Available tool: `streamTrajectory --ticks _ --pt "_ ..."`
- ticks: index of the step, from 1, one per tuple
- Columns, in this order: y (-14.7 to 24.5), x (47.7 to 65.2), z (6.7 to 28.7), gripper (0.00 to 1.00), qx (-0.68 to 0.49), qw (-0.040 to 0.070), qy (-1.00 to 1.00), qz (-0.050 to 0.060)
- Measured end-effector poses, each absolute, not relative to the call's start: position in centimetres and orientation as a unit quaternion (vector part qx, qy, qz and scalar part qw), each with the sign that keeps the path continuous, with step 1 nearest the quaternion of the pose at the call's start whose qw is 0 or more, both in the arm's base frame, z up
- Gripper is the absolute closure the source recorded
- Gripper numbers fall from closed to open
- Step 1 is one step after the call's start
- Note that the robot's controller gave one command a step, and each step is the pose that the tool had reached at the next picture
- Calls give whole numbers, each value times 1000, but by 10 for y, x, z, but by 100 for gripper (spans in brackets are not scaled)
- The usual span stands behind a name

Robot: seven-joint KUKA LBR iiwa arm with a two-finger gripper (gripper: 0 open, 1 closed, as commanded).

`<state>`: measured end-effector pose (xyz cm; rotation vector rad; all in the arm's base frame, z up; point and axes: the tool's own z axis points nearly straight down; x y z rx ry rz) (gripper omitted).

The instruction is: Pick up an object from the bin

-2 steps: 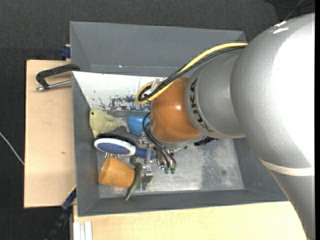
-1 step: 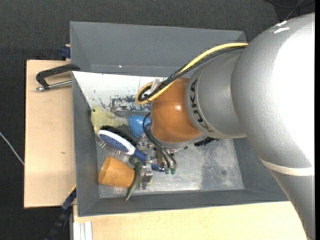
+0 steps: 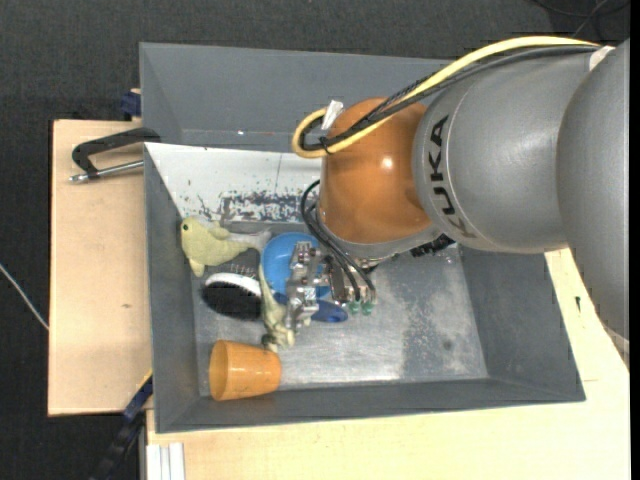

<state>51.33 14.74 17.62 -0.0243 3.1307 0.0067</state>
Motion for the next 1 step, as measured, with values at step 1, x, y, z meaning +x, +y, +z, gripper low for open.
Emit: streamTrajectory --ticks 1 --pt "148 514 184 100 -8 2 1000 1"
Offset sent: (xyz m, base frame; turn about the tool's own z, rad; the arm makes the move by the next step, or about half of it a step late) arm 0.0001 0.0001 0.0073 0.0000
